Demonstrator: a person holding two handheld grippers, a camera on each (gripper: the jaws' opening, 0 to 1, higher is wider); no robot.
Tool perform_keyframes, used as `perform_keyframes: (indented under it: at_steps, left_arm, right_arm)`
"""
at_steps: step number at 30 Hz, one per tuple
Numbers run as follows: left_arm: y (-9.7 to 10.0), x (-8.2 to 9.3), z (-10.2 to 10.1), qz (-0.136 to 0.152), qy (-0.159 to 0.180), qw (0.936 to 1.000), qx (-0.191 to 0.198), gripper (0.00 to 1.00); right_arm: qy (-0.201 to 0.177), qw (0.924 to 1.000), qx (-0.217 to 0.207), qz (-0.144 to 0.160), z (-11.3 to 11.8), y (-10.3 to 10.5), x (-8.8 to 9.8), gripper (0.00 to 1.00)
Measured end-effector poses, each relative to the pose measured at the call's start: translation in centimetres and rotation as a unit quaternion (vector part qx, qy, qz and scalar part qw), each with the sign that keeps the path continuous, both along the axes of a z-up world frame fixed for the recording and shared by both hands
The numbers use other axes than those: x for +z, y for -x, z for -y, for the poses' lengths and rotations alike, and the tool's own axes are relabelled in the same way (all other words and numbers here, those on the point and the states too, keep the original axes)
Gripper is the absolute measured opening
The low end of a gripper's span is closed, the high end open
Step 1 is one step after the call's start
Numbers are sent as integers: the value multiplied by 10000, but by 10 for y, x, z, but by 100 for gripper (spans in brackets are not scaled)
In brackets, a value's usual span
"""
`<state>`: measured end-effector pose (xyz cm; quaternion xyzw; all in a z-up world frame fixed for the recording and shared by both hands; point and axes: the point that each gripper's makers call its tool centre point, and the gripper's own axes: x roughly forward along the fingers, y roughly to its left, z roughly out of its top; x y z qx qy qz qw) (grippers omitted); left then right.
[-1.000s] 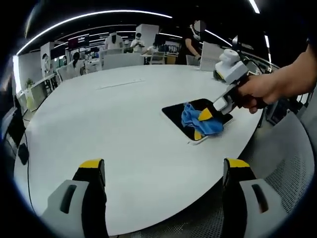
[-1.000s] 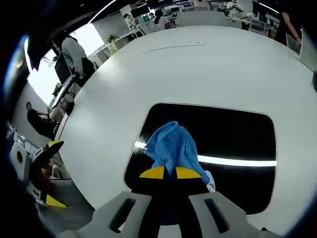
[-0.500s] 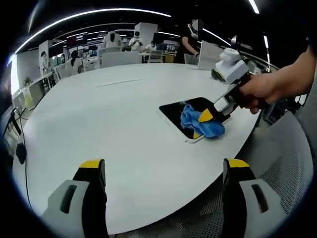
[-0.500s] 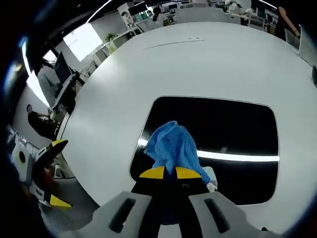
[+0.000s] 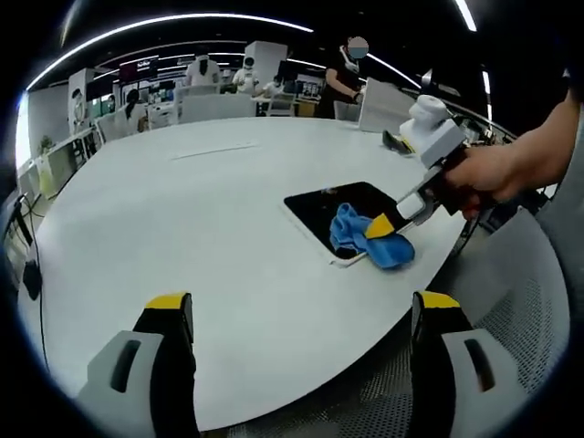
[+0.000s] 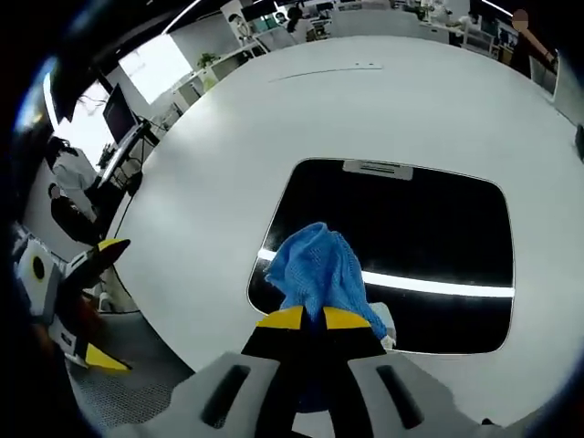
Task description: Wipe the mirror surface with the cleaning cloth until all visible marks leave the cleaned area.
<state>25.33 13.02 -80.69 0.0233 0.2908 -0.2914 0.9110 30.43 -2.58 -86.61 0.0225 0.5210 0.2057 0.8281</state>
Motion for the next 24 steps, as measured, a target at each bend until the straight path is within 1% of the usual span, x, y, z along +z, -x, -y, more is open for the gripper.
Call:
perform_keyframes:
  at_steps: [3,8,12,14,17,24]
  left_arm:
    - [0,1,0,-2,24,10000,12,99]
    - [2,1,3,11,28,9999,-100,99]
    - [3,2,5,32,41,9999,-138,99]
    - [2,3,5,52,49,9999,-147,99]
    - [3,5,7,81,58,9998,-180,99]
    - [2,7,7,126,54,9998,-148,99]
  right_arm:
    - [-31,10000,-64,-53,0,2,0,1]
    - [7,10000,-54,75,-1,4,0,1]
    - [-53,9999,-128,80,0,3,-1,1]
    - [-77,9999,-138,60,0,2,-1,1]
    - [-194,9996,-214,-56,1,1,-1,1]
    - [-167,9998,-125,-68,1,2,1,1]
